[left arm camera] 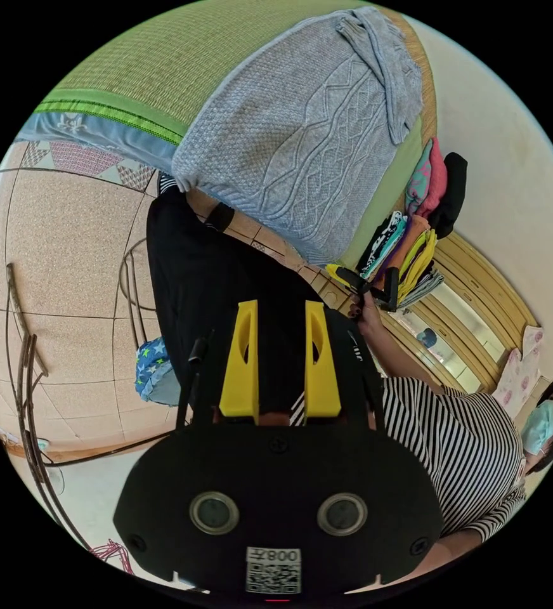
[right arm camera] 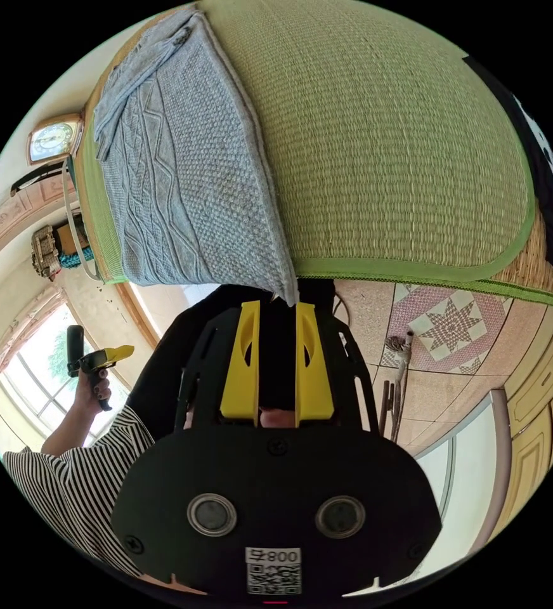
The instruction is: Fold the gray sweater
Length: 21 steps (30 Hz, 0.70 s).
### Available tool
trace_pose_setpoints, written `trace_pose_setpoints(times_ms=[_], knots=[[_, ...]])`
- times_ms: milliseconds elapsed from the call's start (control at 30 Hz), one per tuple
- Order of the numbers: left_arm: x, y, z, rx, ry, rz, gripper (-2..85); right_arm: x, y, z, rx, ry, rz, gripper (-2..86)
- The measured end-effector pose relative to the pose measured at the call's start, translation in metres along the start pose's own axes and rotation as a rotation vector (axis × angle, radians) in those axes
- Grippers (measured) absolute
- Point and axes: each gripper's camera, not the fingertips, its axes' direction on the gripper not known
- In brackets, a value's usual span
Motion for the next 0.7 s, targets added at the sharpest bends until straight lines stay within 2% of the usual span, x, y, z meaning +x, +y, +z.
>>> trace_pose_setpoints(times_ms=[333,567,700], knots=[[-0.042,0.021,0.029,0.052,0.059,-0.021,10.0,0.036,0.016,0.014,-0.021,-0.049,-0.048,4.1],[-0.068,0.038,0.043,0.142,0.132,-0.025,10.0,0.046,0.044,-0.032,-0.057,-0.307,-0.207,1.8],[-0.089,0.049,0.053,0.221,0.174,-0.055,10.2,0.035,0.05,-0.061,-0.086,-0.327,-0.31,1.5]])
